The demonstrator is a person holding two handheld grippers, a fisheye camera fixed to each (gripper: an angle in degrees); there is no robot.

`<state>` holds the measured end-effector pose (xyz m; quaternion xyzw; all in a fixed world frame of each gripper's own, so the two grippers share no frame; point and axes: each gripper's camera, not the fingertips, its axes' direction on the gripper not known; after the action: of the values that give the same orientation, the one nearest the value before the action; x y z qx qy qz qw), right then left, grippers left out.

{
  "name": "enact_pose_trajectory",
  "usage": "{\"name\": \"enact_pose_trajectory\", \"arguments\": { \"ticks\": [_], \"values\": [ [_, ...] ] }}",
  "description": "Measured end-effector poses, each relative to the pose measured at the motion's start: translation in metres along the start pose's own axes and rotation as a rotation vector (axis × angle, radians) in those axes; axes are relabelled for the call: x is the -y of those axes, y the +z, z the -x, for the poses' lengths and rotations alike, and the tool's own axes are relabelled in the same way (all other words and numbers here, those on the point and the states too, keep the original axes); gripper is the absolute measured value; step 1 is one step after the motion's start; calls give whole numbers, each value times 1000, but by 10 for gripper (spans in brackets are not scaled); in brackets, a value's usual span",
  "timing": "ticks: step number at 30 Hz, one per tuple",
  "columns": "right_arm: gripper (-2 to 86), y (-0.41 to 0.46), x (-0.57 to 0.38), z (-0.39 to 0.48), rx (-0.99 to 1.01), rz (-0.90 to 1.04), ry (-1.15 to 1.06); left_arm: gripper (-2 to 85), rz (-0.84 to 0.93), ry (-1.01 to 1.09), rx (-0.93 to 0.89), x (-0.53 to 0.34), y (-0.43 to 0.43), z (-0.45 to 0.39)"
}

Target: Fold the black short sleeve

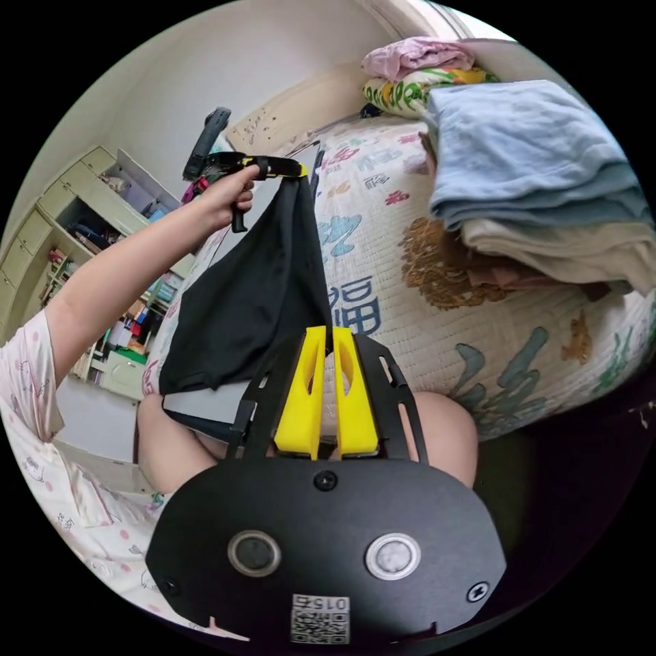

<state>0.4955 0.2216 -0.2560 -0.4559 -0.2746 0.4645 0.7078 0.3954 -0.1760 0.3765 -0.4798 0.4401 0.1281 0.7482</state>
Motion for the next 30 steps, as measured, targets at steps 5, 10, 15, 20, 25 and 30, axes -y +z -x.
{"name": "enact_pose_trajectory", "arguments": {
  "ticks": [5, 10, 15, 20, 25, 30],
  "values": [
    [5, -69, -32, -8, -119, -194, -124, 0, -232, -73, -239, -41, -63, 22],
    [5, -106, -73, 45, 87, -217, -414, 0, -437, -142, -423, -152, -130, 105],
    [6, -19, -117, 129, 328, -79, -633, 4, -506, -290, -406, -327, -145, 212],
    [6, 172, -161, 185, 436, 230, -646, 21, -373, -571, 24, -515, -91, 285],
    [7, 250, -199, 178, 364, 344, -614, 88, -325, -686, -219, -608, -34, 308],
    [8, 291, -225, 160, 298, 382, -611, 84, -260, -613, -234, -620, 8, 293]
  ]
}}
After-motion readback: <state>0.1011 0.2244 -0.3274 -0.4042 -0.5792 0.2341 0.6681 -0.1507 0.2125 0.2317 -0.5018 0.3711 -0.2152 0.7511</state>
